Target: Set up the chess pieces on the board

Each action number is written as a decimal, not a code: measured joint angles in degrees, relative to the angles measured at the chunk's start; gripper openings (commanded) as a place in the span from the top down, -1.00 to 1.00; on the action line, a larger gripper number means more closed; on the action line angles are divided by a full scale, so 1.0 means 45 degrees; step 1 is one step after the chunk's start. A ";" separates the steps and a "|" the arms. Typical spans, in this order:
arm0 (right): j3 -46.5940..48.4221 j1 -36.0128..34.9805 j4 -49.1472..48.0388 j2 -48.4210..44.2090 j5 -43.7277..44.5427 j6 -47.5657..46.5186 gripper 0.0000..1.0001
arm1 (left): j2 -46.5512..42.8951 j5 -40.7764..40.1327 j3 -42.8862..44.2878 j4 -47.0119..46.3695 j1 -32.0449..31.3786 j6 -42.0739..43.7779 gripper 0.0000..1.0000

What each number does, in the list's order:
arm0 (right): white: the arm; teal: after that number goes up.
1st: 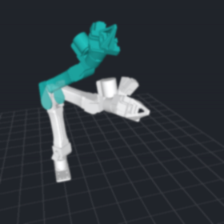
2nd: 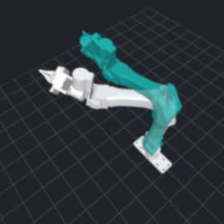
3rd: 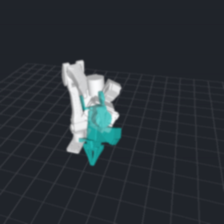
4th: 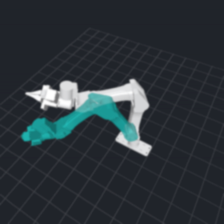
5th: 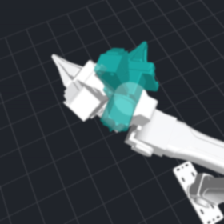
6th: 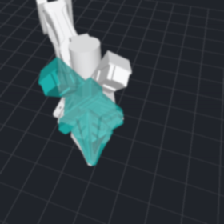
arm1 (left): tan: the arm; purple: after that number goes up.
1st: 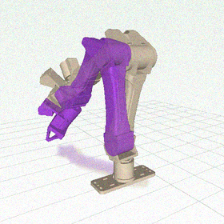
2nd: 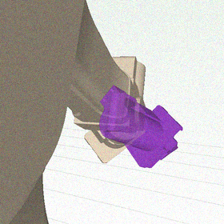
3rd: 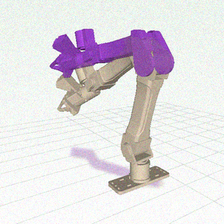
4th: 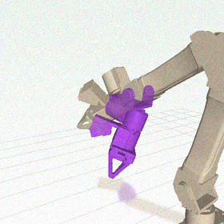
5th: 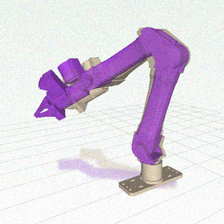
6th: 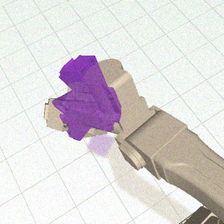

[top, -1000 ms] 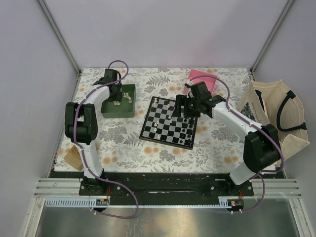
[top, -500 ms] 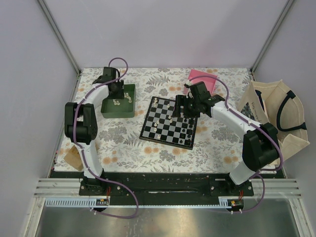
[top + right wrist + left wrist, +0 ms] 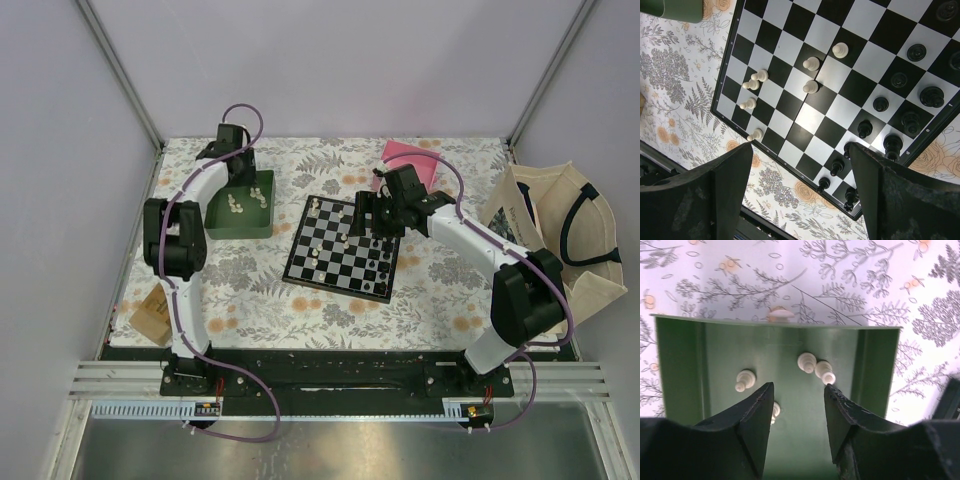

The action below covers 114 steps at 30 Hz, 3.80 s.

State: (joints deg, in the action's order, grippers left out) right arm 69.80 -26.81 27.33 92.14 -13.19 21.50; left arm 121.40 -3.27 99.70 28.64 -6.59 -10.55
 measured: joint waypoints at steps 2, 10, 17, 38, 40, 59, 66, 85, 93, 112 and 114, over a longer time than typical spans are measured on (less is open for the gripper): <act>0.0000 0.0000 0.0000 0.0000 0.0000 0.0000 -0.75 | 0.0000 -0.0379 -0.0015 -0.0034 0.0034 -0.0121 0.01; 0.0000 0.0000 0.0000 0.0189 -0.0005 -0.0005 -0.75 | -0.0039 -0.1394 -0.0869 -0.0189 0.0636 -0.0704 0.00; 0.0000 0.0000 0.0005 0.0209 -0.0005 -0.0005 -0.75 | -0.0039 -0.1632 -0.1035 -0.0204 0.0996 -0.0962 0.00; 0.0000 0.0005 0.0005 0.0214 -0.0005 -0.0005 -0.75 | 0.0160 -0.1515 -0.0602 0.0432 0.1073 -0.0962 0.21; 0.0000 0.0005 0.0005 0.0214 -0.0005 -0.0005 -0.75 | 0.0214 -0.1462 -0.0573 0.0539 0.1073 -0.0957 0.22; 0.0015 0.0010 0.0097 0.0355 -0.0010 -0.0005 -0.75 | 0.0758 -0.1384 -0.0194 0.0826 0.1083 -0.0607 0.30; 0.0073 0.0010 0.0180 0.0389 -0.0015 -0.0005 -0.75 | 0.0797 -0.1370 -0.0068 0.0641 0.1083 -0.0432 0.35; 0.0087 0.0010 0.0223 0.0510 -0.0243 -0.0005 -0.75 | 0.0801 -0.1185 -0.0068 0.0622 0.1083 -0.0189 0.84; 0.0087 0.0010 0.0228 0.0510 -0.0238 -0.0005 -0.75 | 0.0379 -0.1112 -0.0583 0.0311 0.1059 -0.0189 0.92; 0.0078 0.0010 0.0219 0.0457 -0.0097 0.0044 -0.76 | -0.2856 -0.0928 -0.1039 -0.0005 -0.2973 0.0039 0.90; 0.0044 0.0015 0.0204 0.0321 0.0102 0.0058 -0.75 | -0.2681 -0.0743 -0.1039 -0.0010 -0.3517 0.0034 0.90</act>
State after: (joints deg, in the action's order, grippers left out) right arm 70.00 -26.74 28.25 93.58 -12.73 21.76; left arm 109.34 -6.61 95.02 28.60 -22.41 -10.39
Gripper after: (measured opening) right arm 0.875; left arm 0.144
